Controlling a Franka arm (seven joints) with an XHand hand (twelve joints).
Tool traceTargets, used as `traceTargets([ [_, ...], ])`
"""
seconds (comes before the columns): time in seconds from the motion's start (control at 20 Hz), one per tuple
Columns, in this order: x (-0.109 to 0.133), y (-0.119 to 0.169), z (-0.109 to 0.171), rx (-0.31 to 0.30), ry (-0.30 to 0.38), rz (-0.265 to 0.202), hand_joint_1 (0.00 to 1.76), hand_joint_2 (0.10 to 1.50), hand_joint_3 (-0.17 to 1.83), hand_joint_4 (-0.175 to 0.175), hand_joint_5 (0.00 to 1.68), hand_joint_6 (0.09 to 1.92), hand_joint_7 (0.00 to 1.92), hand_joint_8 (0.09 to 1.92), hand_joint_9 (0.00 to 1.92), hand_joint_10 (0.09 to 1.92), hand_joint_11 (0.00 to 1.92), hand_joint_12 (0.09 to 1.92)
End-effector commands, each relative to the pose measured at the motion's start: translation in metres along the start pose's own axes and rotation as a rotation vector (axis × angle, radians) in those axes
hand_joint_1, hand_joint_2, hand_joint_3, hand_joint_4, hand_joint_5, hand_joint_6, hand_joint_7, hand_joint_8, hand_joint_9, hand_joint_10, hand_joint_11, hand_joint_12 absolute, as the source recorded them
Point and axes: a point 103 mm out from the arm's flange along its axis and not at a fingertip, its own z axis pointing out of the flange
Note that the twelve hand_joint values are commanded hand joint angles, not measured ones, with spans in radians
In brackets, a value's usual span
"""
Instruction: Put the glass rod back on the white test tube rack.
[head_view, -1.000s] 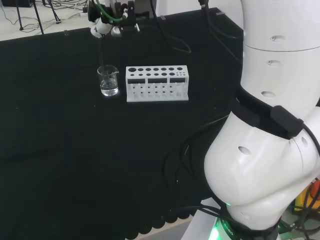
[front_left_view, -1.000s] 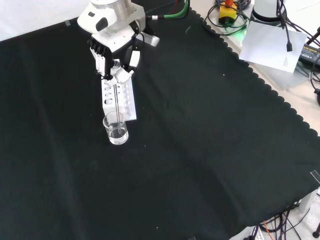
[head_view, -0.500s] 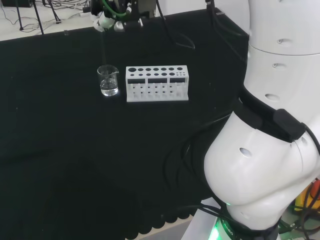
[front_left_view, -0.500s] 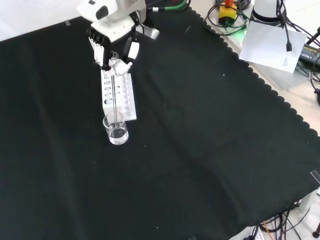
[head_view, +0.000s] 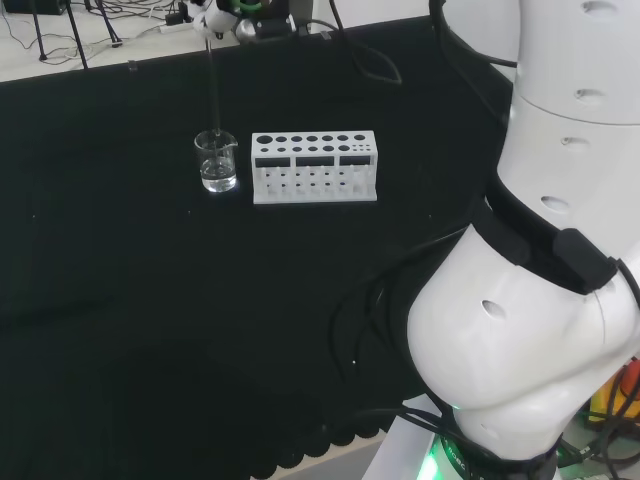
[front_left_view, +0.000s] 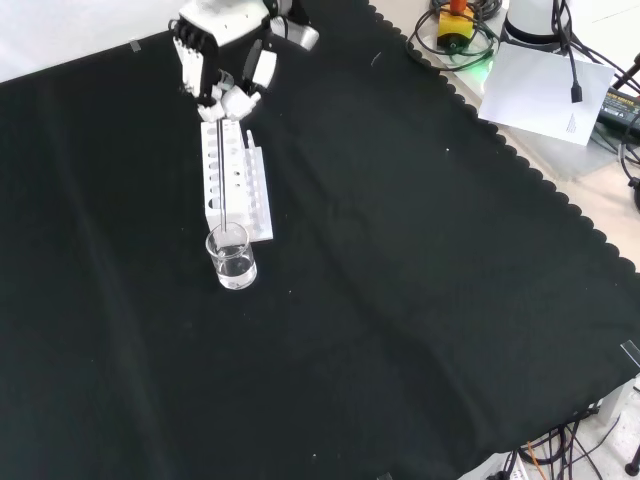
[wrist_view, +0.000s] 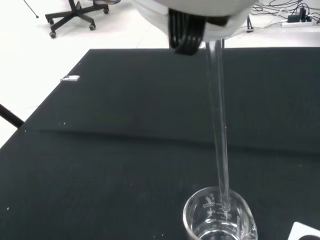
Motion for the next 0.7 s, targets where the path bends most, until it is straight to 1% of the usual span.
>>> traceTargets([
  [0.05, -0.020, -0.015, -0.020, -0.012, 0.015, 0.045, 1.31, 0.77, 0.53, -0.175, 1.17, 0.50, 1.19, 1.06, 1.64, 0.83, 1.62, 0.72],
  [0.25, -0.041, -0.024, -0.026, -0.016, 0.019, 0.082, 1.31, 0.77, 0.53, -0.175, 1.17, 0.50, 1.19, 1.06, 1.64, 0.83, 1.62, 0.72],
  [0.7, -0.098, -0.053, -0.033, -0.027, 0.023, 0.181, 1.31, 0.78, 0.53, -0.175, 1.17, 0.50, 1.19, 1.07, 1.64, 0.83, 1.62, 0.72],
])
